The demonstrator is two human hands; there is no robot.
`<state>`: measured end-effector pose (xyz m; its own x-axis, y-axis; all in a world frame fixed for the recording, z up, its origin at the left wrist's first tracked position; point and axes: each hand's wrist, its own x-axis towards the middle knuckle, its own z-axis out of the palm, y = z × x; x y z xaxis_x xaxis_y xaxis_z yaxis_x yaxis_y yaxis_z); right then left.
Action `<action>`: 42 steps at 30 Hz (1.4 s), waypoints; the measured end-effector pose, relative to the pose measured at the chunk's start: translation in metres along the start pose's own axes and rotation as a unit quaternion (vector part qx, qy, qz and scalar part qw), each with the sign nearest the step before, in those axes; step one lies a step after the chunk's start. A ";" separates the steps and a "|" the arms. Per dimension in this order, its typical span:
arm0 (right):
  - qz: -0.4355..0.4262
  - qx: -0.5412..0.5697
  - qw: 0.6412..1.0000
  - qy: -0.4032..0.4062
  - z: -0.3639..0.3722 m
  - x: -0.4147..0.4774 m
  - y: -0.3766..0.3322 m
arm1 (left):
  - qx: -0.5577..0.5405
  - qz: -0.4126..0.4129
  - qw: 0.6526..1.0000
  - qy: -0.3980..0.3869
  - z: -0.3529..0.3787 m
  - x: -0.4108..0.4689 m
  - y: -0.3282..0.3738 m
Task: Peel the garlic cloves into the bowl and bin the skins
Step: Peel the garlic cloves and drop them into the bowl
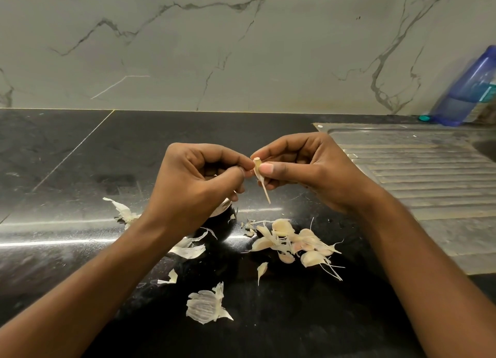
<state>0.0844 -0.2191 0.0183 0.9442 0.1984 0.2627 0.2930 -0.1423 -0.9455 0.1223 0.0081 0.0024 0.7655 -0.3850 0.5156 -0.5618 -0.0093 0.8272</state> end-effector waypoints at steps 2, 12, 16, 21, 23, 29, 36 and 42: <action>-0.005 -0.002 1.000 0.003 0.000 0.000 -0.001 | -0.002 -0.002 1.000 -0.003 -0.001 0.000 0.001; -0.011 -0.023 1.000 0.004 0.003 -0.001 -0.001 | 0.010 -0.012 1.000 0.001 0.000 -0.001 0.002; -0.022 -0.056 0.998 0.001 0.006 -0.001 0.000 | 0.016 -0.017 1.000 0.000 -0.001 -0.003 0.000; -0.029 -0.066 0.997 0.003 0.010 -0.002 0.001 | 0.035 0.012 0.999 0.012 0.001 -0.003 -0.001; -0.030 -0.062 0.998 0.001 0.012 -0.001 0.001 | 0.034 0.020 0.999 0.025 0.003 -0.003 -0.001; -0.036 -0.018 0.999 0.009 0.013 -0.001 0.000 | 0.030 0.024 0.998 0.050 0.004 0.001 -0.002; -0.044 0.028 0.999 0.016 0.009 -0.001 -0.002 | 0.016 0.022 0.998 0.053 0.001 0.001 -0.001; -0.047 -0.018 0.999 0.020 0.007 -0.001 -0.001 | 0.011 0.022 0.999 0.034 -0.001 -0.001 0.004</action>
<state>0.0826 -0.2119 0.0174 0.9172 0.1745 0.3581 0.3853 -0.1604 -0.9087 0.1196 0.0093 0.0049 0.7589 -0.3214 0.5664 -0.6019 -0.0142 0.7985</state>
